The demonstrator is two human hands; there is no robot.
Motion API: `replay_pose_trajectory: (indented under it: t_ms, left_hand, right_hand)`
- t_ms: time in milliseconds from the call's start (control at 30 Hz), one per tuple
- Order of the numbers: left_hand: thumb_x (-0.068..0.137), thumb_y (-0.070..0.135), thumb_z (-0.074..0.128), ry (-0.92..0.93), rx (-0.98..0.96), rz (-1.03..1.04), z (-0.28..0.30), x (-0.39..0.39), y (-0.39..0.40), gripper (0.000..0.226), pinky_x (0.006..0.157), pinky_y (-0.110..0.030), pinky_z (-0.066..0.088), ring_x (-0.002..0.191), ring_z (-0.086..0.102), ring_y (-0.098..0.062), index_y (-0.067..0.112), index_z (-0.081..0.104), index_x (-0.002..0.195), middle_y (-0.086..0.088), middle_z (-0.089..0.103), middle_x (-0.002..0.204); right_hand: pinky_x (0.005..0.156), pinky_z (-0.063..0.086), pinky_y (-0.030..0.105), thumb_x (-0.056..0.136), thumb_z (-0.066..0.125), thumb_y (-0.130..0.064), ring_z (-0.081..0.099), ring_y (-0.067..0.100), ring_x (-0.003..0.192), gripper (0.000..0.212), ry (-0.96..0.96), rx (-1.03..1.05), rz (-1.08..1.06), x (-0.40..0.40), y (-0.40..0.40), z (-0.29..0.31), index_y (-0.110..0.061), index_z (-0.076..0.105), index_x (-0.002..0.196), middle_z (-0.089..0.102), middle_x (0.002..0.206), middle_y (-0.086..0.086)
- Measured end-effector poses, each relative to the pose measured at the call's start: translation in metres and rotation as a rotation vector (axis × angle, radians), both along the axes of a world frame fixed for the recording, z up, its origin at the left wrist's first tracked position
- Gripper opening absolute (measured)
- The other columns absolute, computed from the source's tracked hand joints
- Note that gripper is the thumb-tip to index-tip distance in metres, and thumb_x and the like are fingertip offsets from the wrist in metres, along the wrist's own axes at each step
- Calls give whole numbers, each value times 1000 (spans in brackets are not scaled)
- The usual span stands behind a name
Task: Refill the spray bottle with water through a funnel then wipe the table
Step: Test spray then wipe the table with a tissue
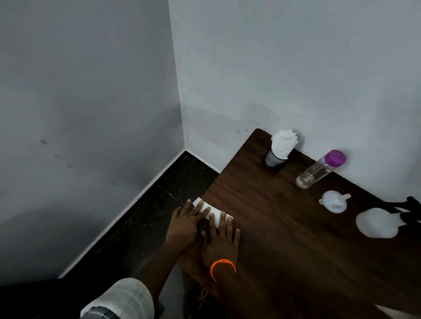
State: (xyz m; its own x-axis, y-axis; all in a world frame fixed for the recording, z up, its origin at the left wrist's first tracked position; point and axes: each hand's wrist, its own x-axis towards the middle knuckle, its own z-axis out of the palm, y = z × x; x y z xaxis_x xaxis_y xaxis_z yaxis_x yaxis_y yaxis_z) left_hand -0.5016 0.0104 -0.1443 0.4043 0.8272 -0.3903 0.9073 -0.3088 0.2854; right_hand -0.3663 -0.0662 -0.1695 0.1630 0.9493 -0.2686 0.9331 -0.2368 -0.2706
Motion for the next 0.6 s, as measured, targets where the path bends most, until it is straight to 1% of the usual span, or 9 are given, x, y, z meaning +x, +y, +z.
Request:
replay_pose_trajectory:
  t_ms: [133,233,300,367,433,533,600]
  left_hand:
    - [85,53,50,22,-38,27,4,-23,-35,76,121,-49,17,158,5,-27,47,24,156,11,12,169]
    - [80,59,39,6,-42,70,5,-40,-63,76,118,-48,23,157,11,-28,48,30,154,12,17,168]
    - [77,56,30,-42,-38,119,7,-50,-84,76,116,-49,26,156,15,-28,46,37,152,12,23,166]
    - [76,49,23,-73,-42,146,10,-55,-105,78,117,-48,25,156,12,-26,44,39,152,13,24,165]
    - [77,44,25,-93,-21,173,14,-57,-122,75,115,-45,24,155,15,-28,44,43,150,12,30,163]
    - [77,37,39,-71,-32,149,16,-54,-144,67,107,-41,24,148,34,-35,39,55,142,6,50,153]
    - [77,36,43,-58,-14,134,18,-47,-157,65,107,-42,25,146,34,-32,37,59,139,3,55,149]
  right_hand:
    - [117,18,54,96,34,-56,35,31,149,62,17,22,34,-21,-30,1,-32,44,152,37,161,9]
    - [118,17,53,97,34,-55,32,31,151,62,22,13,84,-33,-53,3,-33,40,154,35,163,8]
    - [118,17,53,97,37,-55,30,29,152,61,32,16,116,-40,-68,4,-34,38,154,34,163,7]
    - [119,17,53,97,39,-55,28,27,152,61,32,28,147,-42,-84,5,-35,38,155,33,164,6]
    - [118,18,54,97,41,-54,28,27,152,61,32,26,174,-40,-98,7,-35,37,155,34,163,5]
    - [118,20,55,97,41,-54,28,26,153,61,26,10,203,-33,-121,9,-36,35,155,34,164,5]
    - [117,21,55,97,40,-55,29,24,152,60,28,-2,210,-24,-133,10,-37,36,155,35,163,3]
